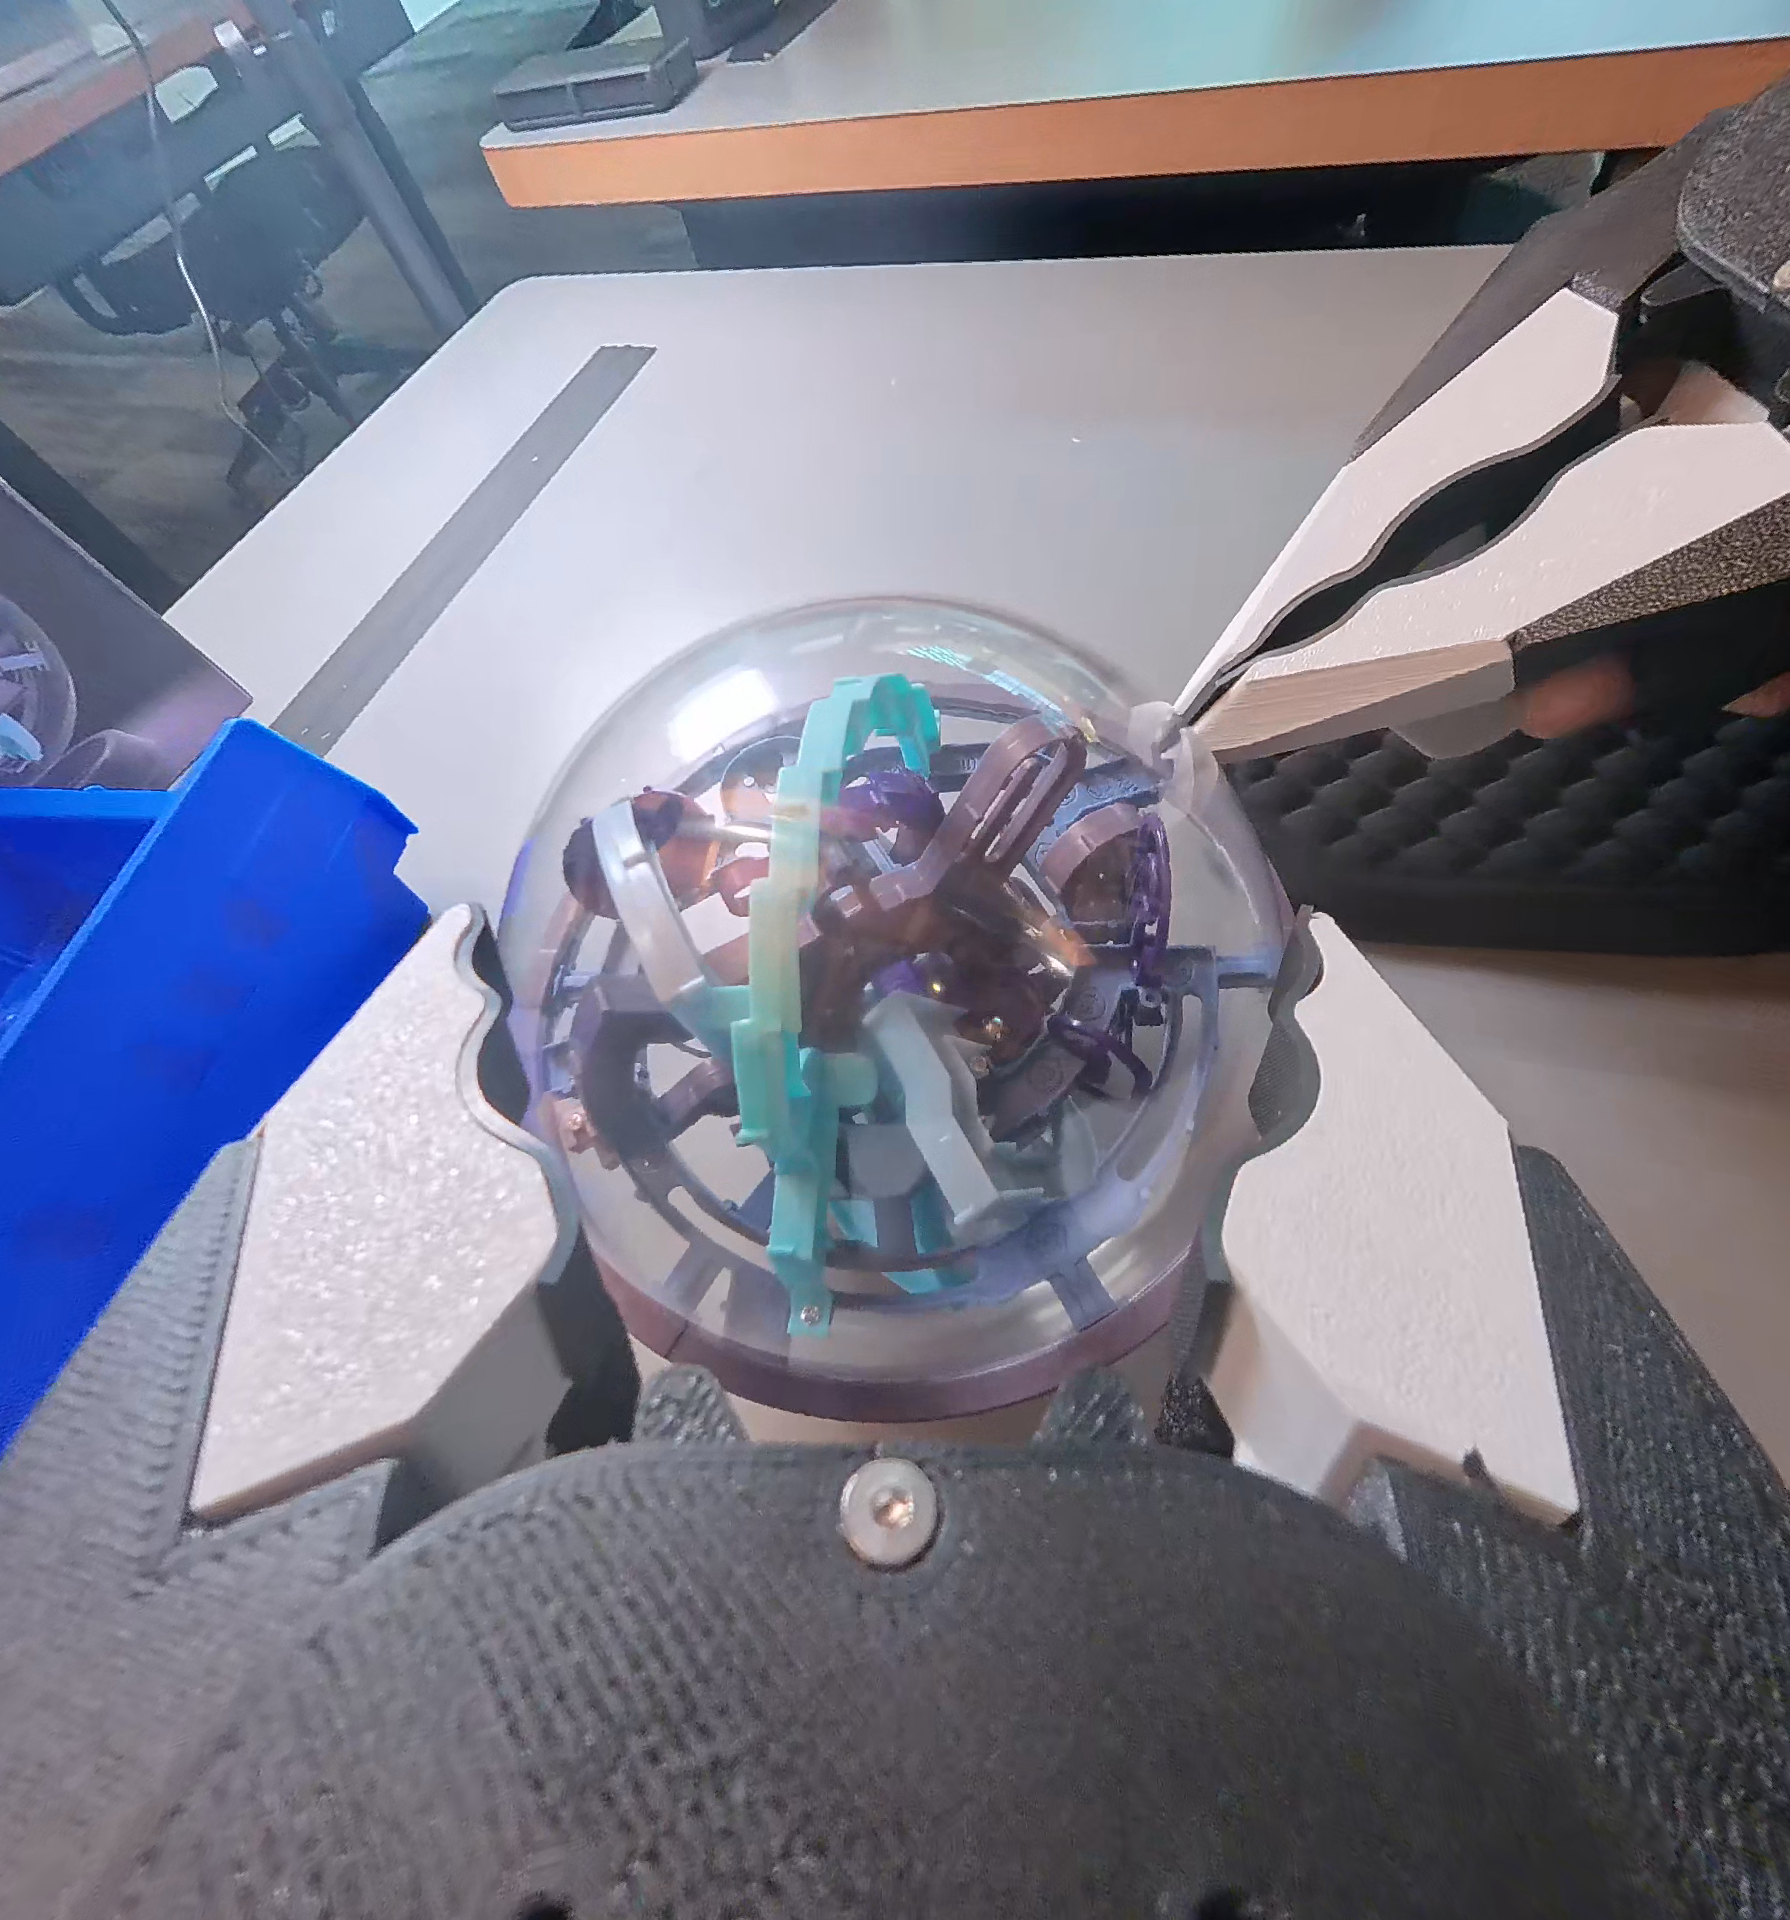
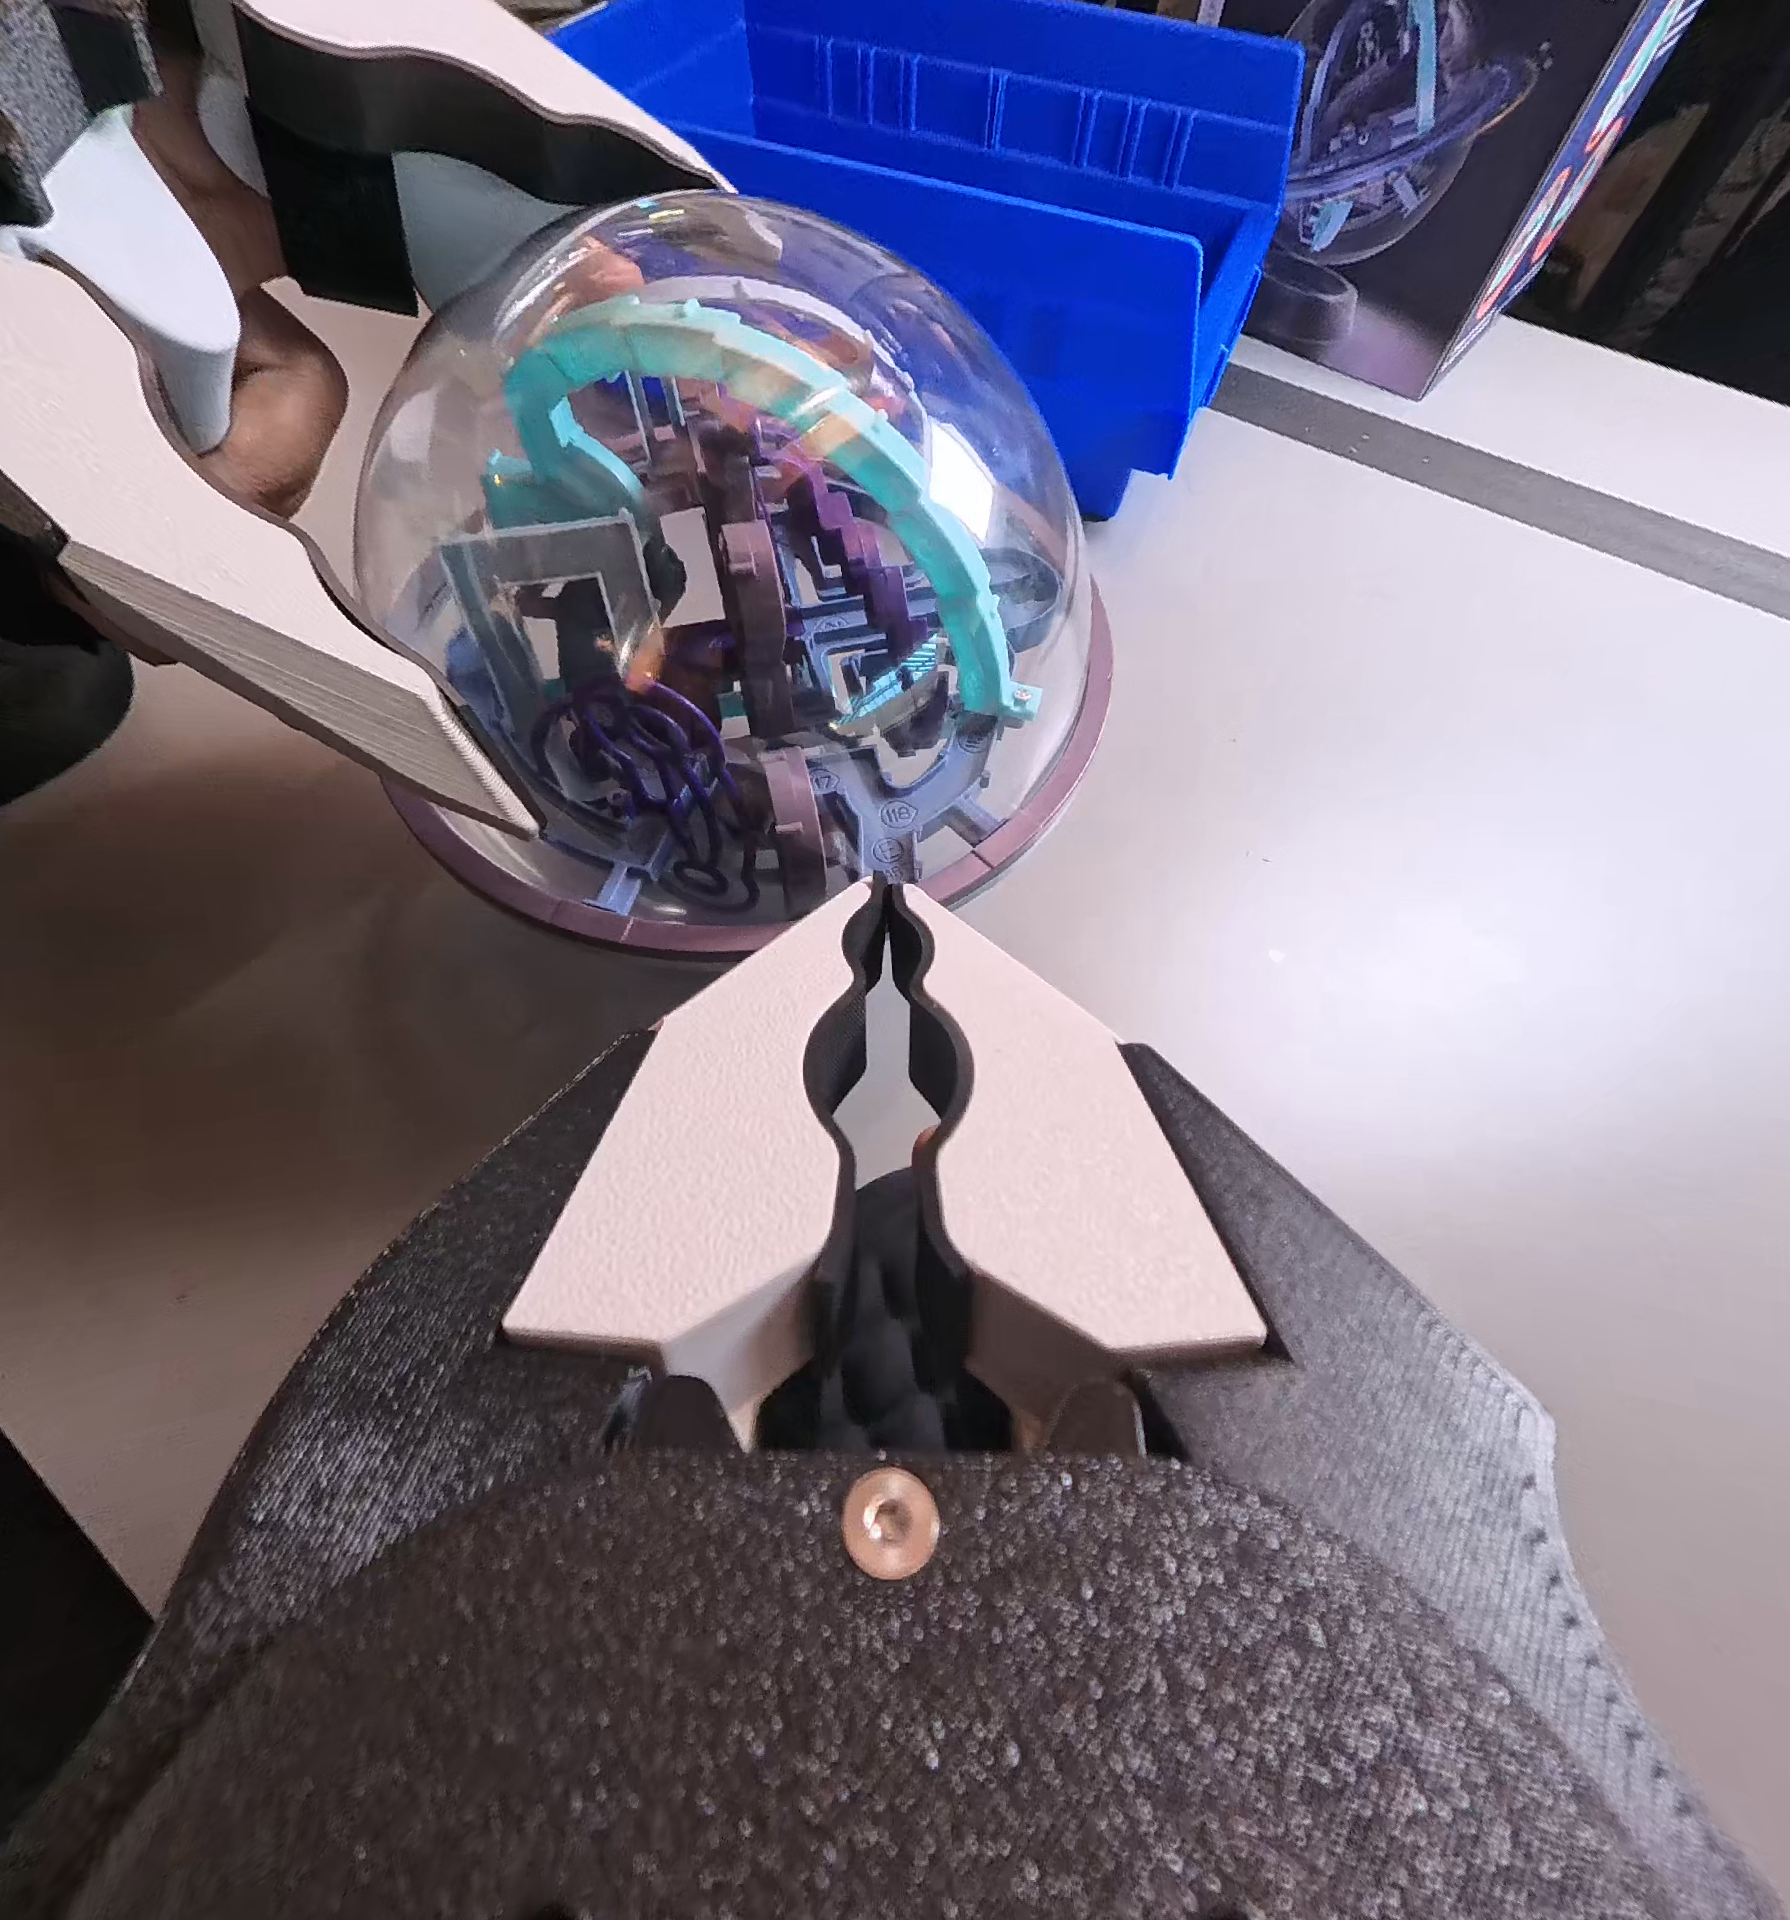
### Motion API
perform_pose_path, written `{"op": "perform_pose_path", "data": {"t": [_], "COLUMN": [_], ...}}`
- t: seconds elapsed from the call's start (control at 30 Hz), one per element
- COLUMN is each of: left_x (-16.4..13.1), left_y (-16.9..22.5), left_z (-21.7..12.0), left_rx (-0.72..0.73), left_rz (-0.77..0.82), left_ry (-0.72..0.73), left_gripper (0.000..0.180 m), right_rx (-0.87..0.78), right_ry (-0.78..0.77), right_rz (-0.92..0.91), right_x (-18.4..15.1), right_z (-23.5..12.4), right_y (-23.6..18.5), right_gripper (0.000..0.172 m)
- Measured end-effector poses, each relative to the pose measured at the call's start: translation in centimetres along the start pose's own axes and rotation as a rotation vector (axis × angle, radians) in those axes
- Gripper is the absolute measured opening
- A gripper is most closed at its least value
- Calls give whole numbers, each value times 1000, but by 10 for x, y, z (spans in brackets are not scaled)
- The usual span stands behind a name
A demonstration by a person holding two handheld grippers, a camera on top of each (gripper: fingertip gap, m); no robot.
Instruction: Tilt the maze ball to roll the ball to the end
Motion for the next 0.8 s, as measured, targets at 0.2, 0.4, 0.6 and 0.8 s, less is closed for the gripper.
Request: {"op": "perform_pose_path", "data": {"t": [0.2,0.4,0.6,0.8], "left_x": [0,-1,-2,-3], "left_y": [0,-1,-1,7], "left_z": [-1,-1,-2,-6], "left_rx": [-17,-25,-53,-179], "left_rz": [6,5,28,95], "left_ry": [-2,-3,-10,-23], "left_gripper": [142,142,142,141], "right_rx": [6,11,38,223], "right_ry": [6,13,27,165], "right_rz": [-1,-1,-9,-155], "right_x": [0,1,1,24], "right_z": [0,1,-1,-8], "right_y": [0,0,-2,17], "right_gripper": [0,0,0,0]}}
Point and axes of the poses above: each gripper's, where its closed fingertips meet, z out along the fingers, x out of its top, y = z × x across the jaws, the point moved 2 cm from there along -z, back along the fingers, and after that the axes turned 1 degree about -x, right-handed, at the moved point
